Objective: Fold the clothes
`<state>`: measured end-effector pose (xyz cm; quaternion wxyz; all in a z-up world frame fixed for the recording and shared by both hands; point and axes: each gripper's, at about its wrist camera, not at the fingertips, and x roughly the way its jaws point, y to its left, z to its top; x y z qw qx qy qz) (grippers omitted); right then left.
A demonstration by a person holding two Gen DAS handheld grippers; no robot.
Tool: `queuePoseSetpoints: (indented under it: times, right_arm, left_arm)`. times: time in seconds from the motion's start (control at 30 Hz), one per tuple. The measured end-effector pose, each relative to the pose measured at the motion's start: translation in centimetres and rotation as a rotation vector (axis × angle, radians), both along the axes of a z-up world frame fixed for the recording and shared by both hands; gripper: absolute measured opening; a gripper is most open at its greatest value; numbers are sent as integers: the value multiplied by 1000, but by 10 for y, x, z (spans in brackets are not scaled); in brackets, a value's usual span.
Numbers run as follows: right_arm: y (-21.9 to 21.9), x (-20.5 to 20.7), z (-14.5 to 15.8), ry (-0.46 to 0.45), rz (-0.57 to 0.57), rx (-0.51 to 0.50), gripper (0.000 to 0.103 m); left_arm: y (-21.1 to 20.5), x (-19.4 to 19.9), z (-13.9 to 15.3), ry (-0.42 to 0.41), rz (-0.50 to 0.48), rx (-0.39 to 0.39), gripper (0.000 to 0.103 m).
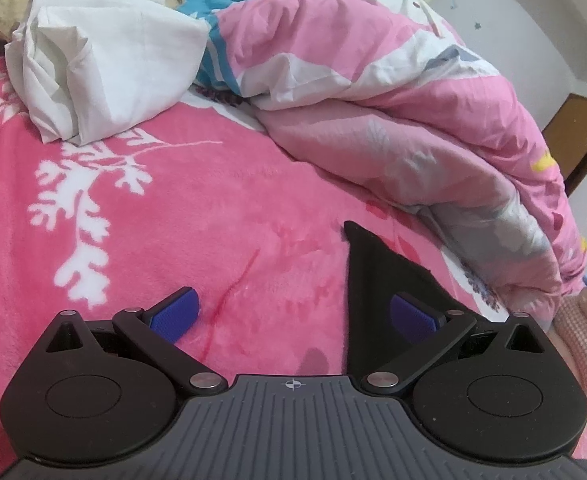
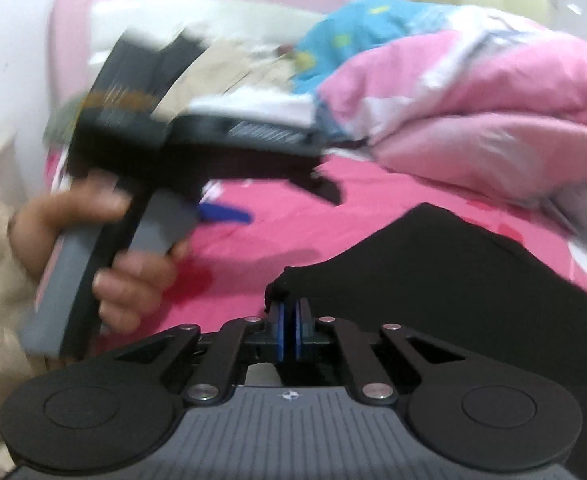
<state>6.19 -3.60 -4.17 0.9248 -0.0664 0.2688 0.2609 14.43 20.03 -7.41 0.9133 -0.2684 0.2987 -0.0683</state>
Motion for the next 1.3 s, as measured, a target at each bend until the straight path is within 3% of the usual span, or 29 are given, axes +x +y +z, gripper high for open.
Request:
queuePoseSetpoints:
  times: [0.13, 0.27, 0.57, 0.97, 1.3]
  right_arm:
    - [-34, 4, 5, 42, -109, 130, 4]
    - [-55, 7, 1, 78, -183, 198, 4]
    - [-65, 6, -7, 96, -203, 221, 4]
    - [-62, 5, -13, 93, -178, 201, 4]
    - [-60, 3, -13, 90, -180, 191, 4]
  left_arm:
    - [-11, 3, 2, 11, 9, 74, 103]
    - [-23, 5, 4, 30, 22, 154, 103]
    - [-46, 13, 6, 85, 56, 294, 103]
    - [-55, 18, 5, 110, 69, 355, 103]
    - [-55, 18, 6, 112, 69, 352, 103]
